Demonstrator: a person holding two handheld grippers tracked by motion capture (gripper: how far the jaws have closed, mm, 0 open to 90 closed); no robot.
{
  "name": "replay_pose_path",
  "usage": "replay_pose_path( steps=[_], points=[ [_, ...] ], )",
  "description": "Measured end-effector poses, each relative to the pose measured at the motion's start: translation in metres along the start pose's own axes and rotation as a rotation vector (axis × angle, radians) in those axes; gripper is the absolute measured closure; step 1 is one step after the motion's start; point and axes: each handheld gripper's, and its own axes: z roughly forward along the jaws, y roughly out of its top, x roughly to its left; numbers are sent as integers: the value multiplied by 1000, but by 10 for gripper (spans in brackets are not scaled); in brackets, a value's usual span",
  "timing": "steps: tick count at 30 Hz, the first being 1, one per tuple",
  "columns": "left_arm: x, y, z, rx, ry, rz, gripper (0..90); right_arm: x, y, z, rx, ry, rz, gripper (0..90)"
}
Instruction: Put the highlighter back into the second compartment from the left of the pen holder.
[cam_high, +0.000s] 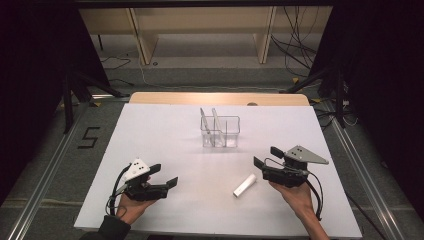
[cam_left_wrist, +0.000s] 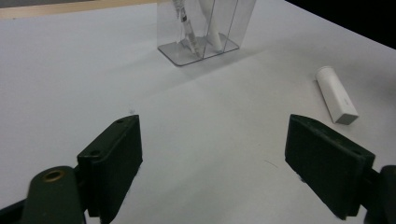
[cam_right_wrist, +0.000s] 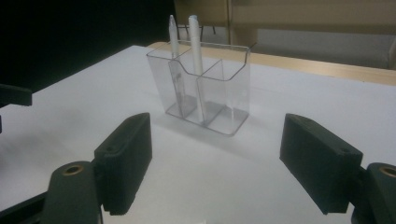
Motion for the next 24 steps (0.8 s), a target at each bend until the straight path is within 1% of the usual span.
replay_pose_path(
  steps=[4,11,16,18,21,24],
  points=[
    [-2,0,1,7,-3,3,187,1,-5,-5,-1,-4,3,258],
    [-8,2,3,14,-8,11,187,6,-12,-11,-10,-11,-16,257],
    [-11,3,4,18,-15,17,187,10,-14,-13,-10,-7,-19,256],
    [-13,3,5,20,-16,22,187,11,-16,-14,-10,-7,-18,254],
    [-16,4,6,22,-22,18,187,12,-18,-16,-11,-8,-18,242],
    [-20,6,8,22,-26,28,187,12,-20,-17,-10,-11,-10,235]
  ],
)
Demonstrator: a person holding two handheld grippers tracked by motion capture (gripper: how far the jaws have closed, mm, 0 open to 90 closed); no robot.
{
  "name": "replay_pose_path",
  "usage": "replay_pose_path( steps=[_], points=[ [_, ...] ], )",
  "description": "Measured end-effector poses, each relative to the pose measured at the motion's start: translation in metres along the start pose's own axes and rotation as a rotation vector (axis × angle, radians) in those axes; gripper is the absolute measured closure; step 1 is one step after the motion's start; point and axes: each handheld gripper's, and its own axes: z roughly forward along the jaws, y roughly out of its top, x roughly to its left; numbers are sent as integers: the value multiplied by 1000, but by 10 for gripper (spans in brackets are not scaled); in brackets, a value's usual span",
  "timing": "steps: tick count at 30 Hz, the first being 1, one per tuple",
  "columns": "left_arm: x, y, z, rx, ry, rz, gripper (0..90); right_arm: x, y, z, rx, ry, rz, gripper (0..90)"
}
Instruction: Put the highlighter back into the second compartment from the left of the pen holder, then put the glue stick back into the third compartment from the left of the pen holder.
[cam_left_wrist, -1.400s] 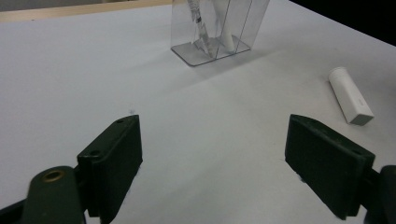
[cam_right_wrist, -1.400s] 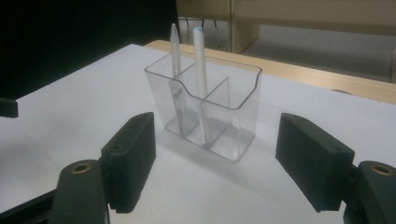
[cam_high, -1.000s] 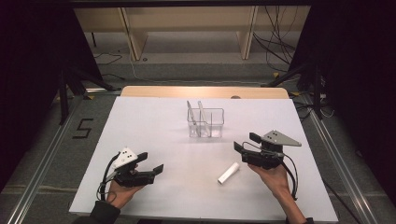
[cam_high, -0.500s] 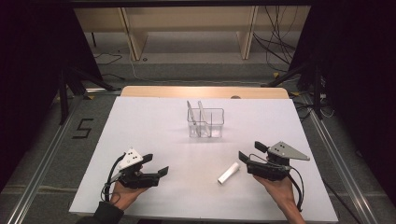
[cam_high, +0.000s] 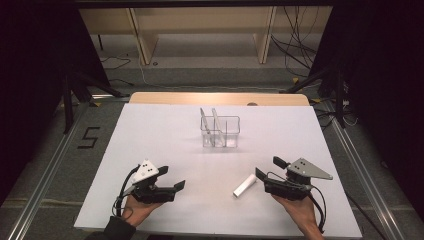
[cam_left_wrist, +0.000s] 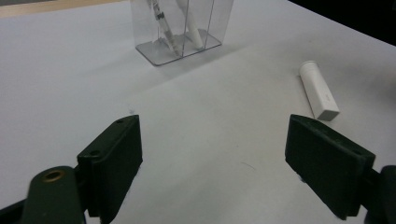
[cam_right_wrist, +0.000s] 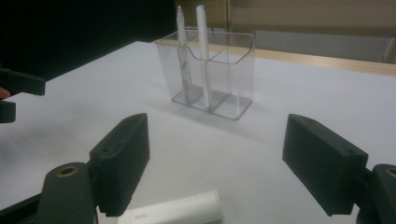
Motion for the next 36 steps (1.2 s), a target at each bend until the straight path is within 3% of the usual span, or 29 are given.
replay_pose_path(
  steps=[6,13,24,36],
  points=[
    [-6,5,4,13,-4,9,186,1,-5,-5,0,-6,-2,230],
    [-10,11,10,14,-31,-10,186,0,-11,-10,3,-8,4,223],
    [-18,16,13,17,-36,5,187,5,-17,-22,-3,-4,3,215],
    [-19,18,17,30,-35,3,187,10,-22,-22,1,16,3,193]
  ],
)
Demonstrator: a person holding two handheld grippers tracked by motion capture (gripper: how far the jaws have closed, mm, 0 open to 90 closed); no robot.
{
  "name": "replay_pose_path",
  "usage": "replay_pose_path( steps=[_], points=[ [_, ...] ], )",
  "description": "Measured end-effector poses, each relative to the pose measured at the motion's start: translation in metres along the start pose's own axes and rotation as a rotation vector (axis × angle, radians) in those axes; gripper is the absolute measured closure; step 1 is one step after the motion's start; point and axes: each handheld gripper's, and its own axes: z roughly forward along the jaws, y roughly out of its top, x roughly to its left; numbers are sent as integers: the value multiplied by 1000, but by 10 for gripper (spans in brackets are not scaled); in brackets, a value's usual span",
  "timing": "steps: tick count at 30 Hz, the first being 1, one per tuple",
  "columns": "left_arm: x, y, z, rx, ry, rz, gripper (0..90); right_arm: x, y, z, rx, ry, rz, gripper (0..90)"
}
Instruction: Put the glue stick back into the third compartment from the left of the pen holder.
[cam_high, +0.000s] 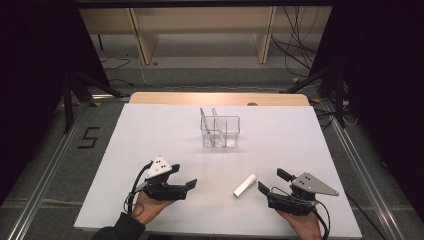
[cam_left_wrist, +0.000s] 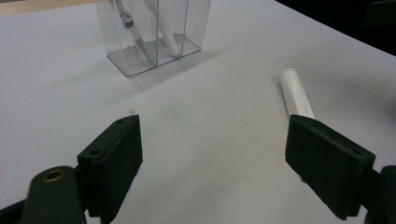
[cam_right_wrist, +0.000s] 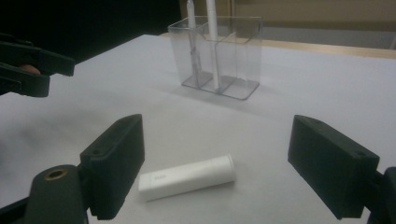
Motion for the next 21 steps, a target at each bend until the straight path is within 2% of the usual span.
replay_pose_path(
  steps=[7,13,21],
  points=[
    [-5,4,8,27,-9,-2,187,2,0,0,2,1,-11,180],
    [-17,7,18,62,-25,20,187,1,1,-1,-3,-8,-12,180],
    [-25,8,31,98,-37,34,187,0,1,0,-3,-15,-10,180]
  ],
)
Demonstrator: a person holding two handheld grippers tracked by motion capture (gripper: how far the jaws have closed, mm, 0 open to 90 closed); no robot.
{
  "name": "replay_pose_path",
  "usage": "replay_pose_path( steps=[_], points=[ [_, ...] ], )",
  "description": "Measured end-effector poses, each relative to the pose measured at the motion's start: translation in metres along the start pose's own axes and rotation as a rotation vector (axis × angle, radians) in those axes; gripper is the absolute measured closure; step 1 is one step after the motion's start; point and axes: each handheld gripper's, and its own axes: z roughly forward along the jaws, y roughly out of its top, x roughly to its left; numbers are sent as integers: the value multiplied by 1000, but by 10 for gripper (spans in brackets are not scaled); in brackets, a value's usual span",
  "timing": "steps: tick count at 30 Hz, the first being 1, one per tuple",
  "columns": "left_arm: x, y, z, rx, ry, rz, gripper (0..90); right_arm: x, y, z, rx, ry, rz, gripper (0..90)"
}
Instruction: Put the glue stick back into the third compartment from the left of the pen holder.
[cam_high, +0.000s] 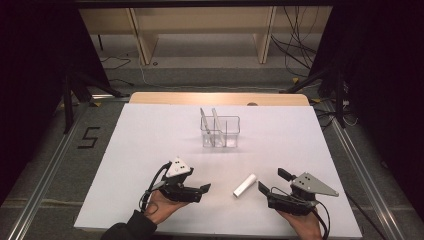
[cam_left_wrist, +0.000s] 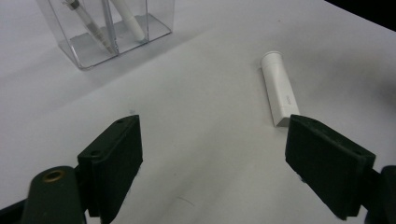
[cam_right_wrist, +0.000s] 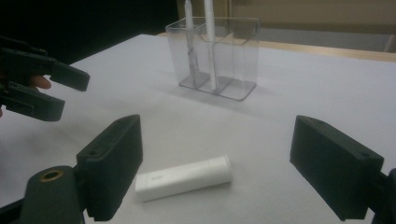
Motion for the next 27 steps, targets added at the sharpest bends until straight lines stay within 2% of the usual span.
replay_pose_path(
  steps=[27],
  points=[
    [-18,7,32,56,-38,32,189,-1,0,-1,1,-7,10,181]
  ],
)
